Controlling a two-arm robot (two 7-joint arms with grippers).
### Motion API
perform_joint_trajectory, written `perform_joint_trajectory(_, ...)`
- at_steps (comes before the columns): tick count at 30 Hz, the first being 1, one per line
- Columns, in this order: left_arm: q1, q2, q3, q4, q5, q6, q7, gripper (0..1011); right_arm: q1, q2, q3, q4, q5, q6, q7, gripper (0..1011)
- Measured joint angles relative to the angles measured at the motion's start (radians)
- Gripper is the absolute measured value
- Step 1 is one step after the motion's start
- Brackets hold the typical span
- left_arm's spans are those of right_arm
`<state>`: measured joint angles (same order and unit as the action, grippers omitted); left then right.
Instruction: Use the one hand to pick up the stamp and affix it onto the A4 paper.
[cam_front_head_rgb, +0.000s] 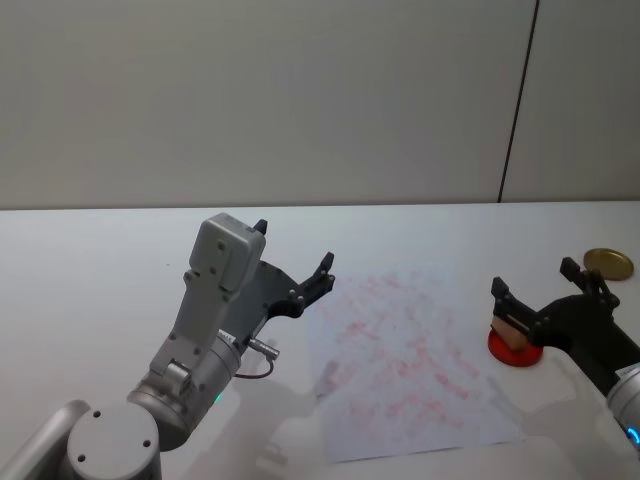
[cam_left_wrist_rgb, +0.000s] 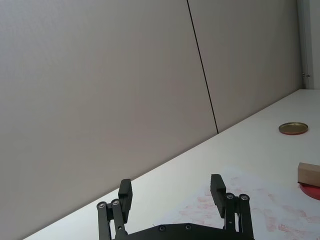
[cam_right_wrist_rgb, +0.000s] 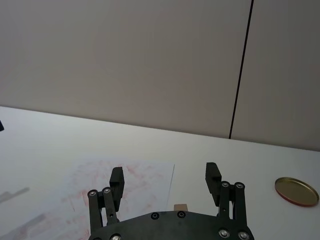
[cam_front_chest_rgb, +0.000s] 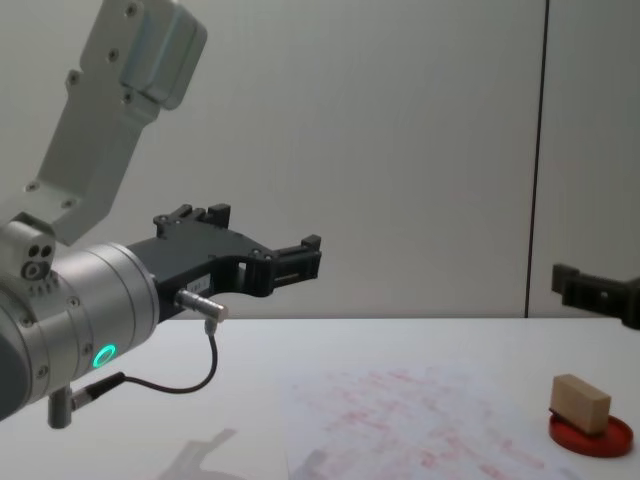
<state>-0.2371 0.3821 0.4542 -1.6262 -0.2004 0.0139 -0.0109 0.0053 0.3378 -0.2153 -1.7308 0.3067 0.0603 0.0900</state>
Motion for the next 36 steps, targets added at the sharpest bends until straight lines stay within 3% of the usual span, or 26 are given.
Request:
perform_joint_trajectory(9,0.000,0.000,0.000,0.000,0.000,0.000,0.000,993,0.042,0.007,0.014,0.079,0.009,0.040,0.061,1001)
perform_joint_trajectory(20,0.000,0.000,0.000,0.000,0.000,0.000,0.000,993,0.088,0.010,0.020,0.177,-0.012,0.068,0.138,1001)
perform_joint_trajectory(36,0.000,0.000,0.000,0.000,0.000,0.000,0.000,993,0.124,0.000,0.012,0.268,-0.041,0.084,0.182,1001)
